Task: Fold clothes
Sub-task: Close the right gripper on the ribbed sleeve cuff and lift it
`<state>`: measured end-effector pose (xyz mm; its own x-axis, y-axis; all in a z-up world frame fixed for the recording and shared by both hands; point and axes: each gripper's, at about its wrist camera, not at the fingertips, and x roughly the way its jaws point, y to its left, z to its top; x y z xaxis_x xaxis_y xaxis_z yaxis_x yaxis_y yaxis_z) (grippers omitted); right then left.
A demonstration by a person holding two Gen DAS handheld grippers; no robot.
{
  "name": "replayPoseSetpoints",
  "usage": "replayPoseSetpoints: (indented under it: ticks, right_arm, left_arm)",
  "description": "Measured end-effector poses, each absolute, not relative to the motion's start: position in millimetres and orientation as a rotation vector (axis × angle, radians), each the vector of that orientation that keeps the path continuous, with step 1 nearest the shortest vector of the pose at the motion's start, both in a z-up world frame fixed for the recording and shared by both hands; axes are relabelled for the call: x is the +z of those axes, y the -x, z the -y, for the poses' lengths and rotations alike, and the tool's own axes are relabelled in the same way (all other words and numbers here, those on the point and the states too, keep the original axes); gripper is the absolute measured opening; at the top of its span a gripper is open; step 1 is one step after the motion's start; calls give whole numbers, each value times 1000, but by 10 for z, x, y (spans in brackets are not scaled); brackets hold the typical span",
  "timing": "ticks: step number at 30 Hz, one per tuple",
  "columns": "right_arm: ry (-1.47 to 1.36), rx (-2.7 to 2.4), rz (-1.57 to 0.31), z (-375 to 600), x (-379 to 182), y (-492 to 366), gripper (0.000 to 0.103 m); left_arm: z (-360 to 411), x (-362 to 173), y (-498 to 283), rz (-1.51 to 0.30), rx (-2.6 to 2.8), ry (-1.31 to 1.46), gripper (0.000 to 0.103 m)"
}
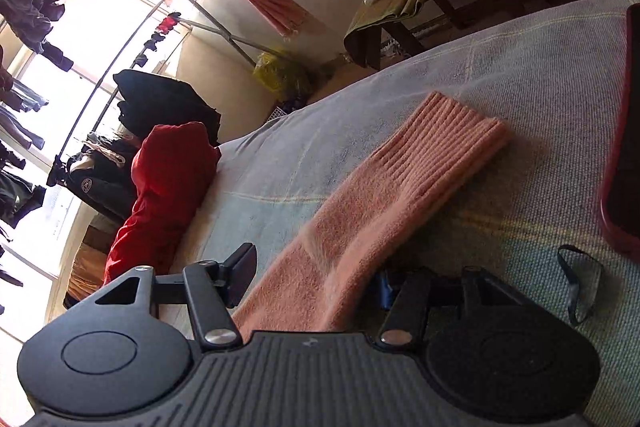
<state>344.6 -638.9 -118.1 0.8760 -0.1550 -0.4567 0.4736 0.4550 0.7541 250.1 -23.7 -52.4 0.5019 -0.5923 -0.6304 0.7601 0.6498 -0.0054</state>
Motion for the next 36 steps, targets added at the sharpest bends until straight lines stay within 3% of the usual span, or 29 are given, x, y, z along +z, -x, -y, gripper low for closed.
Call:
replayPoseSetpoints:
  ticks: [2,4,6,21,36]
  right_arm:
    - [-998,-411,-358,6375,-1159,-3485,56]
    - [-967,-448,-393,6370,-1152,-3478,39]
    - [-936,-483,-431,6371,-1147,-3460,12]
    - [-774,-337,-462,5777,-374,-3596,9]
    - [-522,-37,-560,4335,453,-4074,9]
  left_arm:
    - [218,-528,-2482,-634,-831,-297,102]
    - [190,-518,-2462,-625,-836,-296,102]
    - [167,-500,-2444,-615,-844,-289,102]
    - [51,-483,-2483,-631,-877,-250,102]
    - [-119,-450,-2437,-666,-824,-291,102]
